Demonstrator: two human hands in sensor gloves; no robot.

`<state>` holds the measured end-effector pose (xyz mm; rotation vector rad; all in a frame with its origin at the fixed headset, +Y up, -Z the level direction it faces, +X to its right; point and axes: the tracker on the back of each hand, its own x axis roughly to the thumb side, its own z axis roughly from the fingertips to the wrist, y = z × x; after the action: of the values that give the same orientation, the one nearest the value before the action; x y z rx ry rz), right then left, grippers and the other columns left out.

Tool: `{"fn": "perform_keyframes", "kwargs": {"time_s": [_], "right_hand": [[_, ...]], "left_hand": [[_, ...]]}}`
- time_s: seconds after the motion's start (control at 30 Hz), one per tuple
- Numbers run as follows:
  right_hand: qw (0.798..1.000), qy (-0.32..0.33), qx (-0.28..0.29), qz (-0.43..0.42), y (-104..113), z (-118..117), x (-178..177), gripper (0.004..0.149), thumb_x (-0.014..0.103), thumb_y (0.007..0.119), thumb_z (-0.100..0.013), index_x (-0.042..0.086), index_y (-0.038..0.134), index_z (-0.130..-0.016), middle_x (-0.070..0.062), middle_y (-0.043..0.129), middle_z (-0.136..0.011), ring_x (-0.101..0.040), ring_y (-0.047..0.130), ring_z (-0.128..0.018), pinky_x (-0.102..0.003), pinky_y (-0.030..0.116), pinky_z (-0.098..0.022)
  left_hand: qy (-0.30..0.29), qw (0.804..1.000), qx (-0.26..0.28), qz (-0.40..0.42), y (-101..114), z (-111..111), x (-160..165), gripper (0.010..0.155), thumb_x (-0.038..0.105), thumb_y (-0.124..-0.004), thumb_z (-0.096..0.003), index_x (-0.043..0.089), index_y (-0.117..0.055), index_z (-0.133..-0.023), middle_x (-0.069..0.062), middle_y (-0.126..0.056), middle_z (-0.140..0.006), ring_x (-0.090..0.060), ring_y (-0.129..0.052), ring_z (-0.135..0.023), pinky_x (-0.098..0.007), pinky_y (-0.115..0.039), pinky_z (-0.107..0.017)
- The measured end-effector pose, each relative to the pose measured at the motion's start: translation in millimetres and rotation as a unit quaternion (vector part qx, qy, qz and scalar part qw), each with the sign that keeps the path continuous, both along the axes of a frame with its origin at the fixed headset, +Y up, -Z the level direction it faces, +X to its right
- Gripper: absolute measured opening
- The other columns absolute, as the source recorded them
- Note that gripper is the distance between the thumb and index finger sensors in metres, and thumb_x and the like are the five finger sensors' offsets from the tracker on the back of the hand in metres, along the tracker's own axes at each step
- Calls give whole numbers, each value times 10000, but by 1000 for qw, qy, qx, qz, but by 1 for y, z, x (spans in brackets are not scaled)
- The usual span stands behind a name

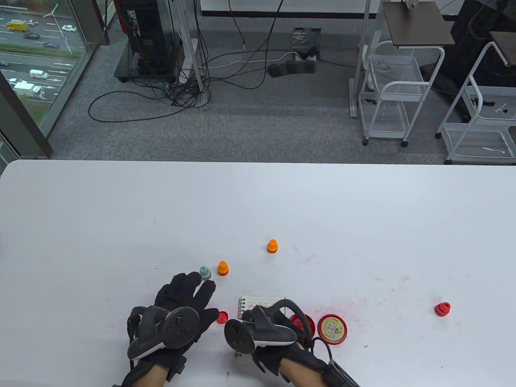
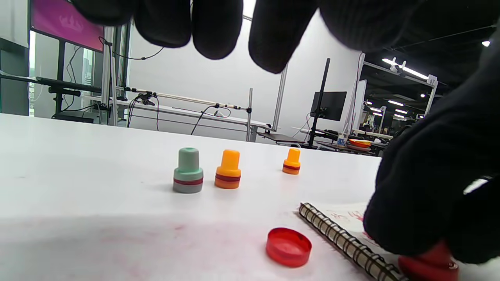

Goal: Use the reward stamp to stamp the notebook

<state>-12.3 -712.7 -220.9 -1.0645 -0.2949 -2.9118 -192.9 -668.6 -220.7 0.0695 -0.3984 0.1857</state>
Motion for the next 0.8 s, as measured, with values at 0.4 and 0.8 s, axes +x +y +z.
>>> {"fn": "perform_keyframes", "kwargs": {"time_s": [0.4,0.8], "right_hand": [[985,-82,73,-134,35,13,87,443,242,845,-416,248,825,-859,-56,929,-850,-289,955,-663,-459,848,-512],[937,-176,39,-299,21,16,154,438,236,838,-433,225,815,-871,-85,910,-859,-314,933,-663,-471,834,-511]], "left_hand": [[-1,999,-52,-8,-16,-5,4,719,557,-684,-487,226,-663,-1126,-193,-572,-1177,-495,-612,-1030,-638,-597,-714],[-23,983,-147,-109,-57,-17,24,760,483,-768,-478,200,-562,-1152,-185,-570,-1169,-492,-586,-1037,-651,-568,-721]]}}
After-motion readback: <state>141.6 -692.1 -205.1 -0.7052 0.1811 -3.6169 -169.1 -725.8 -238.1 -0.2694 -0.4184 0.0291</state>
